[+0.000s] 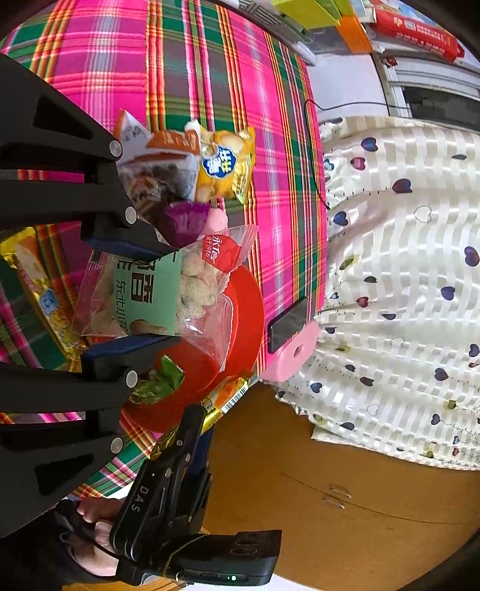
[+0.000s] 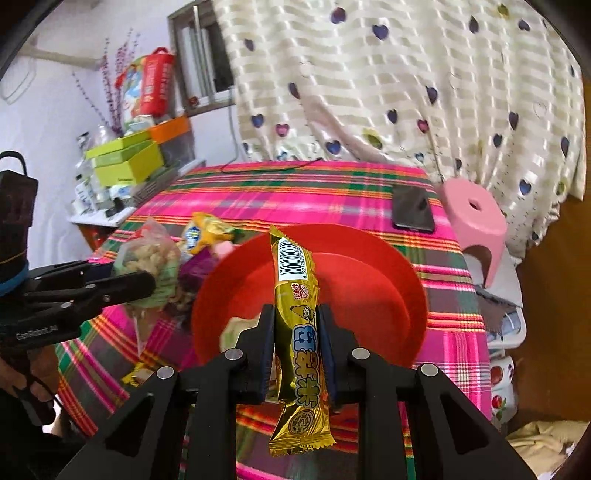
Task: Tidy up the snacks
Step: 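Carry the peanut bag with the left tool while the right tool carries the wafer bar to the basket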
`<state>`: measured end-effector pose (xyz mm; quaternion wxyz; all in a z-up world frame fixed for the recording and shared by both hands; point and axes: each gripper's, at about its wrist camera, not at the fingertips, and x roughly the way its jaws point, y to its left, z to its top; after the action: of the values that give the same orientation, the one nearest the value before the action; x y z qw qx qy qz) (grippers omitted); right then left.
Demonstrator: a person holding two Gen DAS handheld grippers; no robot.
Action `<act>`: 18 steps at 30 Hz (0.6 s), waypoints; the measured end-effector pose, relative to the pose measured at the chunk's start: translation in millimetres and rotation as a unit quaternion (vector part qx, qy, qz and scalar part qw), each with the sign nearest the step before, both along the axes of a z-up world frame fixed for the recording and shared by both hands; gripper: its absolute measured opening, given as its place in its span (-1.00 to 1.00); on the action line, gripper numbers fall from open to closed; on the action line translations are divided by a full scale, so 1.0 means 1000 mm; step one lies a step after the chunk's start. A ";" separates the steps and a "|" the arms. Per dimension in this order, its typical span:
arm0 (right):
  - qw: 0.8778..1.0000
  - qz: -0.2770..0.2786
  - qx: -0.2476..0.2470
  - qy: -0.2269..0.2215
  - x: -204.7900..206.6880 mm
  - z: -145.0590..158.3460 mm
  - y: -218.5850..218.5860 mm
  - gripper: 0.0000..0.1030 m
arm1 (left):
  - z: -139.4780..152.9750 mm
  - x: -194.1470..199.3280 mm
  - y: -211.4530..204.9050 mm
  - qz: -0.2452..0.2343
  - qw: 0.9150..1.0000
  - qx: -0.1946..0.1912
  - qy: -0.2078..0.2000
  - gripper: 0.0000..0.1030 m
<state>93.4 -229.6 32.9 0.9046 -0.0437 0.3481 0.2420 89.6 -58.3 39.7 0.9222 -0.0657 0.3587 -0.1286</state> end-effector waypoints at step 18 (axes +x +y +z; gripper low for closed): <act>0.997 -0.045 -0.024 0.054 0.046 -0.032 -0.014 -0.53 | -0.015 0.053 -0.034 -0.042 0.999 0.010 0.027 -0.24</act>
<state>139.2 -244.1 0.5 0.8931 -0.0367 0.4038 0.1950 142.3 -92.1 24.5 0.9068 -0.0445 0.3868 -0.1617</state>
